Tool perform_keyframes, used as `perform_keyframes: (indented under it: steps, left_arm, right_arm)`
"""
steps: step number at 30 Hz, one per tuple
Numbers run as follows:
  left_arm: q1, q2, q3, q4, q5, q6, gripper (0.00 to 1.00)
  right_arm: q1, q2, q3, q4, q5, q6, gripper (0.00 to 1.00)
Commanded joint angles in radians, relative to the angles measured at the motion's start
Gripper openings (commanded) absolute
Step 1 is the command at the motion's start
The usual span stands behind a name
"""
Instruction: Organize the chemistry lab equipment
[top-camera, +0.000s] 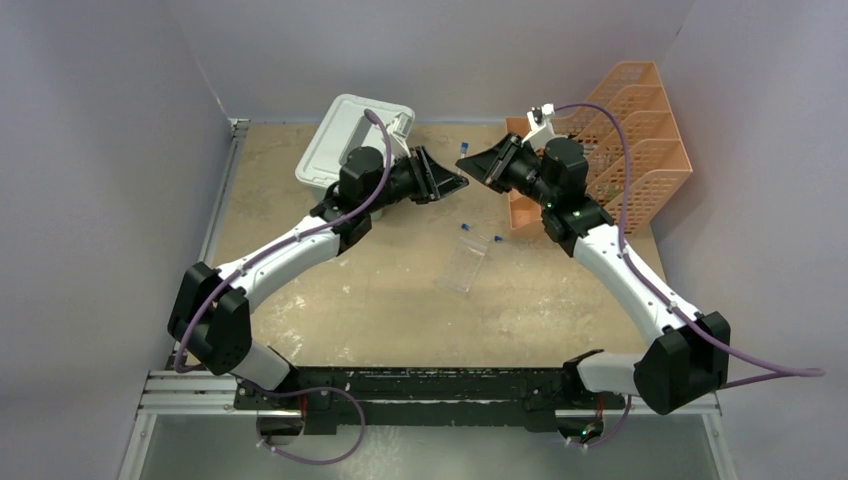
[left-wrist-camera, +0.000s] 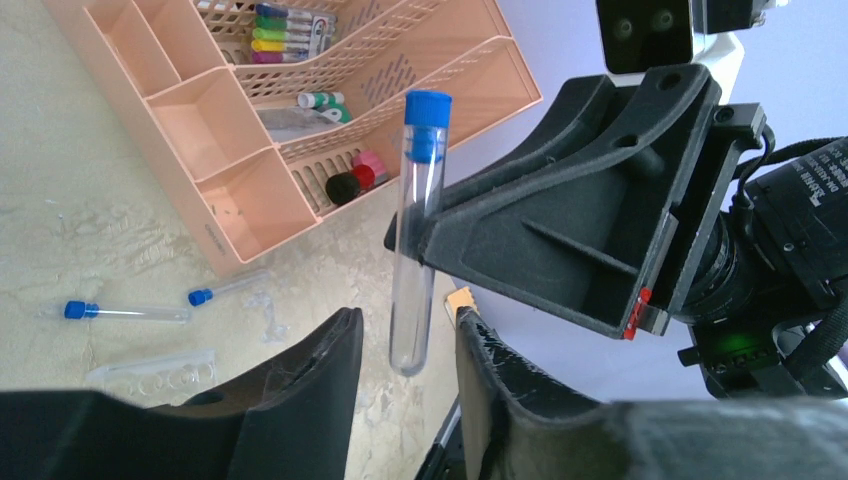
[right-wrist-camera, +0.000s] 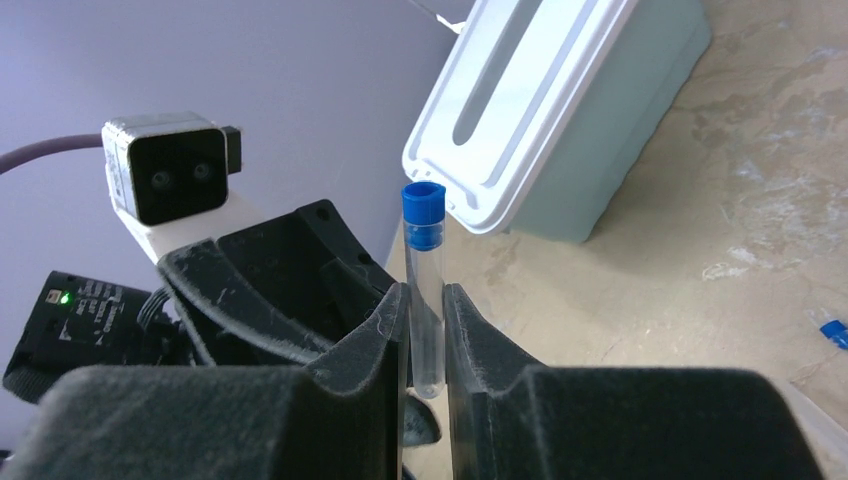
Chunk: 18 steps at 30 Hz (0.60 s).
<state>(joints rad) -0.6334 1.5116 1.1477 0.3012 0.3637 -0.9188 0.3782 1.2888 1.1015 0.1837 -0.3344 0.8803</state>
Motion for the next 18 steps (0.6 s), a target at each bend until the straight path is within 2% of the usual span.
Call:
perform_keyframes:
  steps: [1,5,7,10,11,14,18]
  left_arm:
    - [0.001,-0.009,0.057,0.042,0.008,0.065,0.29]
    - [0.001,-0.015,0.065,-0.02,0.009,0.172,0.09]
    - [0.001,-0.024,0.068,-0.057,0.022,0.251,0.0]
    - [0.0,-0.028,0.098,-0.175,0.078,0.4,0.0]
    - [0.001,-0.03,0.109,-0.221,0.097,0.443,0.0]
    - [0.0,-0.041,0.124,-0.345,0.131,0.554,0.0]
    - [0.003,-0.052,0.13,-0.383,0.181,0.639,0.0]
  right_arm:
    - [-0.007,-0.041,0.022,0.007,-0.063,0.022,0.19]
    - [-0.007,-0.051,0.03,-0.026,-0.087,0.01,0.21]
    - [-0.013,-0.049,0.045,-0.065,-0.102,-0.011,0.29]
    - [-0.049,-0.037,0.075,-0.125,-0.161,-0.034,0.54]
    - [-0.061,-0.023,0.101,-0.157,-0.193,-0.051,0.59]
    - [-0.08,0.028,0.207,-0.308,-0.262,-0.129,0.65]
    - [-0.096,0.082,0.309,-0.474,-0.327,-0.212,0.63]
